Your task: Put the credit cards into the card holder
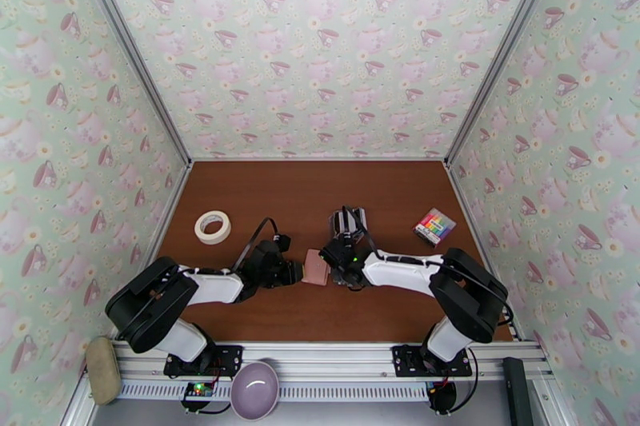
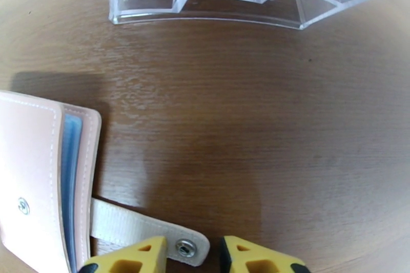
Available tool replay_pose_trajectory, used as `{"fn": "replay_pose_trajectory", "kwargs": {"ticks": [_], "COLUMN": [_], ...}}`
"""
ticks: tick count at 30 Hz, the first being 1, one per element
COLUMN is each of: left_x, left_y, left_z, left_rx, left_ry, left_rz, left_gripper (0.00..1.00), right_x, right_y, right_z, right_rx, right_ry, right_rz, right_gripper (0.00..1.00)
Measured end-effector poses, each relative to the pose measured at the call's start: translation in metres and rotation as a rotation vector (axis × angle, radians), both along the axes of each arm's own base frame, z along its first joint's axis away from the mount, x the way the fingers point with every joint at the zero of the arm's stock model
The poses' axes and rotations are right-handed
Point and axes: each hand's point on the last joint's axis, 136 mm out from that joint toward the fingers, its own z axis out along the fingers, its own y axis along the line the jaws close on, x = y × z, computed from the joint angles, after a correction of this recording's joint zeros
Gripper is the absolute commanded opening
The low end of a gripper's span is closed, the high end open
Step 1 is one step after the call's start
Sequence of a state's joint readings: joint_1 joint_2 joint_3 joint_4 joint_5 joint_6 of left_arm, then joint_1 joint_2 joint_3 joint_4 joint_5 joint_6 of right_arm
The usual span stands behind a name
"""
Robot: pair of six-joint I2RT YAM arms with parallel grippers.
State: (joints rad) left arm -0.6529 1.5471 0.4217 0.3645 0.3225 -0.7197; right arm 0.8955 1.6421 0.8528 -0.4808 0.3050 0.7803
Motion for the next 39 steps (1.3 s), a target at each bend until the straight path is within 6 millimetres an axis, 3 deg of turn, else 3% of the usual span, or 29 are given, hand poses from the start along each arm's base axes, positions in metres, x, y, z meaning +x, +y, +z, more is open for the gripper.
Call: {"fn": "replay_pose_trajectory", "kwargs": {"ticks": [7,15,21,26,31,35,39], "left_x": [0.0,0.001,0.001,0.0,-0.002,-0.004,-0.005], "left_y": [0.0,0.0,0.001,0.005,0.011,0.015,0.018], "left_z": [0.0,0.0,0.002,0.001,0.001,0.0,0.0], "left_rx": [0.0,-0.002,0.0,0.025,0.054,0.074,0.086], "left_ry": [0.002,0.004,0.001,-0.002,0.005,0.01,0.014], "left_rz": [0.007,0.01,0.015,0.028,0.042,0.051,0.056], "left_gripper": [0.21,0.2,0.2,0.2,0.2,0.2,0.21], "right_x": [0.004,0.009,0.012,0.012,0.01,0.011,0.009], "right_y": [-0.01,-0.009,0.004,0.025,0.048,0.066,0.073], "right_z": [0.004,0.027,0.061,0.08,0.081,0.066,0.052], "right_rx": [-0.019,0.026,0.145,0.278,0.365,0.393,0.395], "right_ry": [-0.007,-0.058,-0.115,-0.127,-0.093,-0.042,-0.003], "right_rz": [-0.016,-0.019,0.0,0.039,0.083,0.111,0.122], "right_gripper": [0.35,0.35,0.36,0.34,0.32,0.31,0.31]}}
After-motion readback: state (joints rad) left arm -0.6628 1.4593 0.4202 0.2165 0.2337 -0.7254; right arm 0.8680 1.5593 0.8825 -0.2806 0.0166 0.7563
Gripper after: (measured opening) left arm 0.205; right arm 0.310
